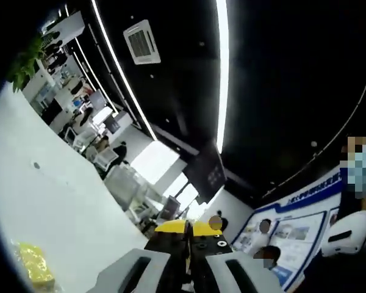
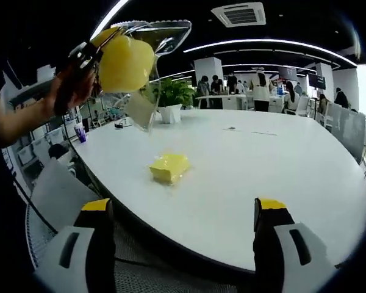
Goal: Compare the silicone blocks by pressing each to a similar depth, holding the contact briefly, and releasing to observe deformation and rebound differences across the visible hardness samples.
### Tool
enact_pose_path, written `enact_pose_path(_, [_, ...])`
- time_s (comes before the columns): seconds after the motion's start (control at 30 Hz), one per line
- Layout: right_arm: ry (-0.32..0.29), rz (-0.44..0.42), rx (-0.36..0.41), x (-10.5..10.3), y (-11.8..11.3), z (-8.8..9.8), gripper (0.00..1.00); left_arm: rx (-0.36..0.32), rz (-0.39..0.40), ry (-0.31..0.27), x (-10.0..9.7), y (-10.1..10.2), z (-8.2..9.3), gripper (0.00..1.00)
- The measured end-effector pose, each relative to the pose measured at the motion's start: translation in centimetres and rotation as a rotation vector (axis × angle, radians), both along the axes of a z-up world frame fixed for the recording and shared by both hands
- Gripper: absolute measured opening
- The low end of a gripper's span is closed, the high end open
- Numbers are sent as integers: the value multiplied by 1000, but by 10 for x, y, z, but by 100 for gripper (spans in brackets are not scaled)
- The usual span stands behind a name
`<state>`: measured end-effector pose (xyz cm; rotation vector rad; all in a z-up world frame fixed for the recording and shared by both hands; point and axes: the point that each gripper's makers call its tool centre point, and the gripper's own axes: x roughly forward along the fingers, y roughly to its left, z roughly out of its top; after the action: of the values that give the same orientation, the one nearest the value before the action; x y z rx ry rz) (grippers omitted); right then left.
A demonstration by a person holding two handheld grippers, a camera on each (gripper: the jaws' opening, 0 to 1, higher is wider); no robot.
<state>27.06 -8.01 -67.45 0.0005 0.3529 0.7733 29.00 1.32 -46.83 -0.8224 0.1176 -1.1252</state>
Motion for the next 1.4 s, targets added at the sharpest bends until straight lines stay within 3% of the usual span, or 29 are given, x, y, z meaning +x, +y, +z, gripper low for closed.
enact_pose_path(0.17, [-69,73,101,0,21,48,83,-23,-63,4,-11,-3,3,0])
enact_pose_path(0.5, [-133,198,258,-9,51,111,77,-71,-200,-18,-38,-9,15,0])
enact_pose_path(0.7, [-130,280,332,-20,65,134,57,-85,-254,-21,-50,-14,14,0])
enact_pose_path(0.9, [-122,346,320,-28,81,140,39,-82,-264,-25,-54,-19,12,0])
enact_pose_path(1.0, [-132,359,327,-30,81,143,33,-111,-245,-23,-51,-14,15,0])
enact_pose_path(1.17, [-124,370,314,-32,87,148,30,-140,-233,-19,-50,-6,17,0])
enact_pose_path(1.4, [-61,353,252,-29,92,136,22,-68,-153,-28,-39,3,4,0])
